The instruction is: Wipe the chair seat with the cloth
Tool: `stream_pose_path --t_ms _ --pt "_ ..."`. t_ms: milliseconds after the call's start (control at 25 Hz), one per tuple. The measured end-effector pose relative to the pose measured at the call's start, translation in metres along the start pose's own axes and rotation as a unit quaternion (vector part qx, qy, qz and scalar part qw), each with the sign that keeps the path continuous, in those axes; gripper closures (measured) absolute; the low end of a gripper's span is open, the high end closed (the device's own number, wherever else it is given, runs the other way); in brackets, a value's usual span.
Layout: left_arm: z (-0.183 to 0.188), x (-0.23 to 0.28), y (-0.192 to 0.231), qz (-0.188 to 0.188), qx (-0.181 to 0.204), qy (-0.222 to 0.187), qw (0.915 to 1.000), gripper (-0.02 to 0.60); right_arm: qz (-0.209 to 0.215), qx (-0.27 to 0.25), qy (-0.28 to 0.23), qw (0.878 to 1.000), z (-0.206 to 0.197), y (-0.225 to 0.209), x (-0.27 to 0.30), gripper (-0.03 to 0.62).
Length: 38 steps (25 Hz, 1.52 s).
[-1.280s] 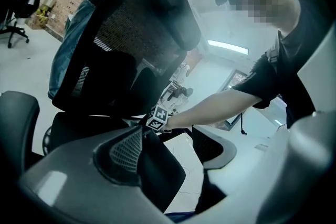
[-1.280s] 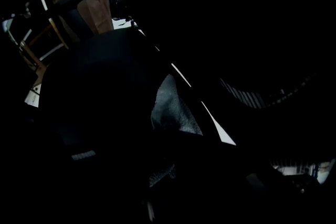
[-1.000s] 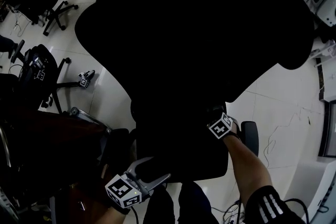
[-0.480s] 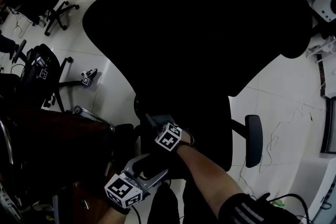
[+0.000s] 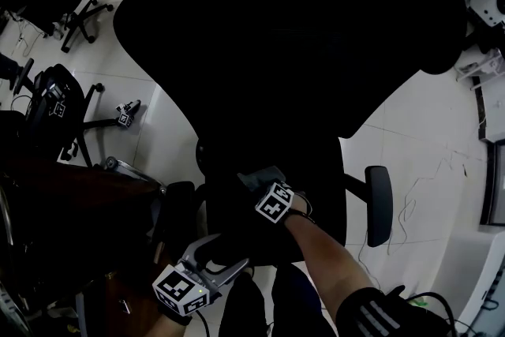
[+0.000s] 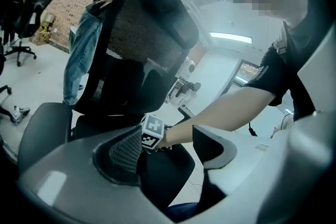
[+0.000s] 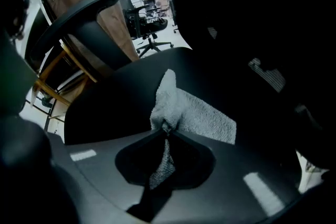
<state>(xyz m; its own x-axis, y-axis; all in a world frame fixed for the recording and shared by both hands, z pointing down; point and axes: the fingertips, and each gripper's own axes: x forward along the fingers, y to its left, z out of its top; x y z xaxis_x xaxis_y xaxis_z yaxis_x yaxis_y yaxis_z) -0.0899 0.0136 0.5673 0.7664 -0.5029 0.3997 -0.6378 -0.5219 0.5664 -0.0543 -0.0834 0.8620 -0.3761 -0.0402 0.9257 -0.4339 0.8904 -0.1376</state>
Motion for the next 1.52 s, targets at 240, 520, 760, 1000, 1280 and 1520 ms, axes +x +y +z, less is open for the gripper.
stream_pose_path --t_ms 240,520,760,1000,1280,1520 --pt "0.003 0.009 -0.013 -0.017 0.008 -0.001 0.9998 0.255 -0.071 0.057 0.050 0.995 -0.103 -0.069 -0.050 0.566" --pt "0.002 0.005 -0.020 -0.023 0.013 -0.001 0.9996 0.255 -0.099 0.087 0.041 0.990 -0.126 -0.086 -0.088 0.566" --pt "-0.003 -0.015 -0.020 -0.010 0.008 -0.001 0.9999 0.255 -0.022 0.046 -0.047 0.998 -0.014 0.011 -0.067 0.566" --pt "-0.005 -0.035 -0.014 0.010 0.006 -0.006 0.9999 0.253 0.058 -0.017 -0.064 0.996 0.059 0.126 -0.015 0.566" --pt "-0.018 -0.041 -0.012 0.012 -0.003 -0.001 0.9999 0.253 0.062 -0.045 -0.029 0.997 0.030 0.149 0.016 0.566" --pt "-0.021 -0.038 -0.023 0.000 -0.001 0.003 1.0000 0.253 0.013 -0.006 0.031 0.999 -0.076 0.087 -0.014 0.566"
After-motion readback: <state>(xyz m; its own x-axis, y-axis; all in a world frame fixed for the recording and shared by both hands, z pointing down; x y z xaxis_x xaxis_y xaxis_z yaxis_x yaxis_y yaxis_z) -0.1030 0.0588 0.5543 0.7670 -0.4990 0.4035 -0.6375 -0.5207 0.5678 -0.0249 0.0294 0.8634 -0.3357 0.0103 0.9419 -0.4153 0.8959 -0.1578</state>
